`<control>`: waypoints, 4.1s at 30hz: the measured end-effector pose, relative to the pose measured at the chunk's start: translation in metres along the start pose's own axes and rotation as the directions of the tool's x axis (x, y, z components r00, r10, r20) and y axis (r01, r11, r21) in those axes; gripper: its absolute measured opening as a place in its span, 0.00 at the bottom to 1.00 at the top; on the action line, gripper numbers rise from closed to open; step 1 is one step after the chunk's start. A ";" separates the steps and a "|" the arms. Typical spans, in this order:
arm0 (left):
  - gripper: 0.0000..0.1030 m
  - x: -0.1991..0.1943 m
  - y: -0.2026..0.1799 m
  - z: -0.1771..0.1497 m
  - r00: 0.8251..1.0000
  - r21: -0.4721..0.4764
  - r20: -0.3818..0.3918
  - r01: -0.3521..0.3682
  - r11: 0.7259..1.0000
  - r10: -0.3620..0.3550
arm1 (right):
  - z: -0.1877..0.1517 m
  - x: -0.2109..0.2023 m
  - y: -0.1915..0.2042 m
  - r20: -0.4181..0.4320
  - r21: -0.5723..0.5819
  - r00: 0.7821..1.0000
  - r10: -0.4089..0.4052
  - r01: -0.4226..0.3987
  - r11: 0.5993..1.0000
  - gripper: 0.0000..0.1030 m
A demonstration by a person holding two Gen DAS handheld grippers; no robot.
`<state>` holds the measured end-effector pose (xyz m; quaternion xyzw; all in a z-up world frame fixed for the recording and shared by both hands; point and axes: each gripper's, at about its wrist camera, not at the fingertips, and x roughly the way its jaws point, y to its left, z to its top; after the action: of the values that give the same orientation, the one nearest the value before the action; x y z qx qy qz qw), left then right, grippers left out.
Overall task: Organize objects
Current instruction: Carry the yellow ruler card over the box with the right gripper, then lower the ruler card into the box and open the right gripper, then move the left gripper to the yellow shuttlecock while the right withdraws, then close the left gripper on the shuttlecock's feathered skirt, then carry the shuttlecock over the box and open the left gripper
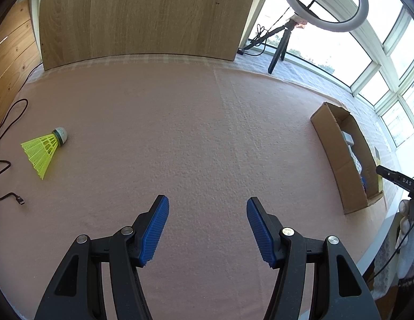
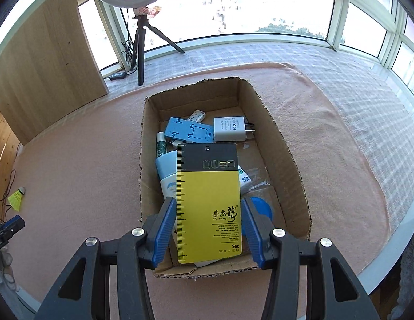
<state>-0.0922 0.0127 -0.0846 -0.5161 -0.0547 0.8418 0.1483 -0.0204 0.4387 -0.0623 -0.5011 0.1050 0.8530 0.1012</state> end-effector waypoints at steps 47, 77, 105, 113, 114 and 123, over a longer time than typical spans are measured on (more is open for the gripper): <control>0.62 -0.063 0.154 -0.017 0.975 -0.217 0.147 -0.130 0.967 0.164 | 0.001 0.013 0.239 -0.075 -0.277 0.936 0.345 -0.352 0.894 0.64; 0.38 -0.005 0.225 0.025 0.987 -0.251 0.124 -0.065 0.966 0.099 | -0.012 0.114 0.490 -0.391 -0.291 0.762 0.515 -0.634 0.717 0.38; 0.04 0.015 0.206 0.027 0.993 -0.210 0.117 0.034 0.977 -0.009 | -0.030 0.131 0.502 -0.491 -0.201 0.675 0.551 -0.703 0.682 0.22; 0.04 0.002 0.138 0.032 0.988 -0.120 0.137 0.090 0.989 -0.073 | -0.012 0.099 0.436 -0.410 -0.204 0.712 0.570 -0.681 0.704 0.20; 0.04 0.001 0.126 0.033 0.986 -0.105 0.143 0.099 0.990 -0.084 | -0.008 0.095 0.425 -0.397 -0.200 0.719 0.570 -0.674 0.711 0.19; 0.04 0.005 -0.007 0.051 0.962 0.071 0.143 0.223 0.972 -0.231 | 0.033 0.054 0.293 -0.237 -0.152 0.800 0.551 -0.591 0.792 0.18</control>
<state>-0.1379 0.0237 -0.0641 -0.4371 -0.1014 0.8571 0.2531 -0.1548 0.1713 -0.0712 -0.5286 0.1663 0.8007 -0.2277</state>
